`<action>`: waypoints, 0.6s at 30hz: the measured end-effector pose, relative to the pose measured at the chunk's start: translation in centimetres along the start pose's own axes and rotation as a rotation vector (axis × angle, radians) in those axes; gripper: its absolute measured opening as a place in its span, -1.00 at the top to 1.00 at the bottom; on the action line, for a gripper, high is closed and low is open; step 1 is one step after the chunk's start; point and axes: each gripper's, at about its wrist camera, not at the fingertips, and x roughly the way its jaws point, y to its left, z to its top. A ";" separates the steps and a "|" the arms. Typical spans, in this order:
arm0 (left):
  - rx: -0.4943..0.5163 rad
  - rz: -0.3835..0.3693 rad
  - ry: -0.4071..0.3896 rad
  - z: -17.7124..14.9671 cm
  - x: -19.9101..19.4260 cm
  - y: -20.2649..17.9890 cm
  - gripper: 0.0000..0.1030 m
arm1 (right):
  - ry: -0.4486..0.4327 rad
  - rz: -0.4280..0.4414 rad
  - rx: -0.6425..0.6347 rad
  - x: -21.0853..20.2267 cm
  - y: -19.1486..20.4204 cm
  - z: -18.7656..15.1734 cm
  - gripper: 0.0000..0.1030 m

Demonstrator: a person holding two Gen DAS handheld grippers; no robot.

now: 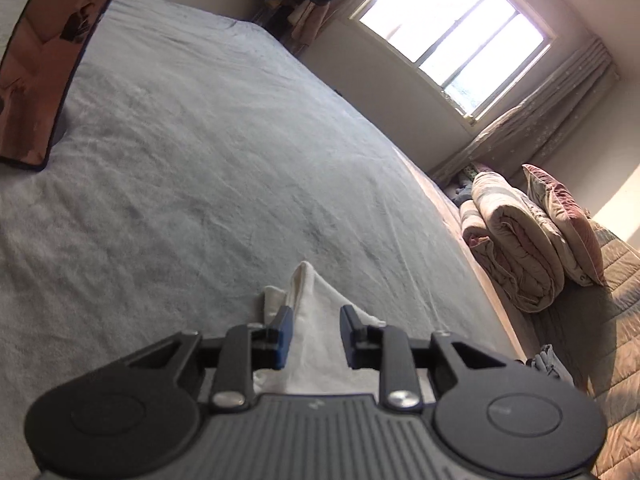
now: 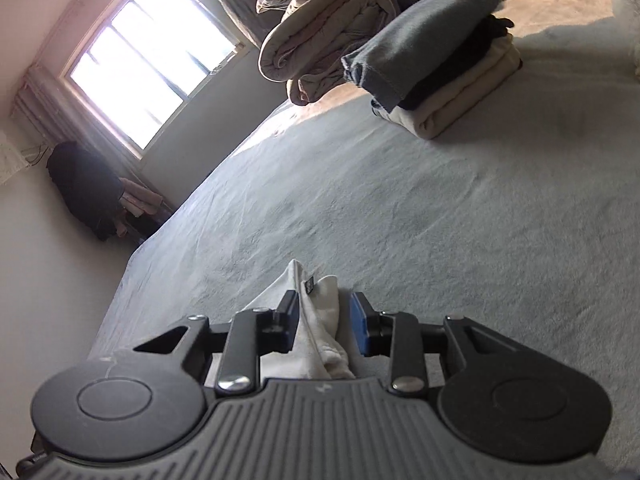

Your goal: Fold clothes

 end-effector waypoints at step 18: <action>0.234 0.013 -0.034 -3.0 2.8 -1.2 0.77 | 0.004 -0.039 -0.454 6.2 5.3 -3.9 0.33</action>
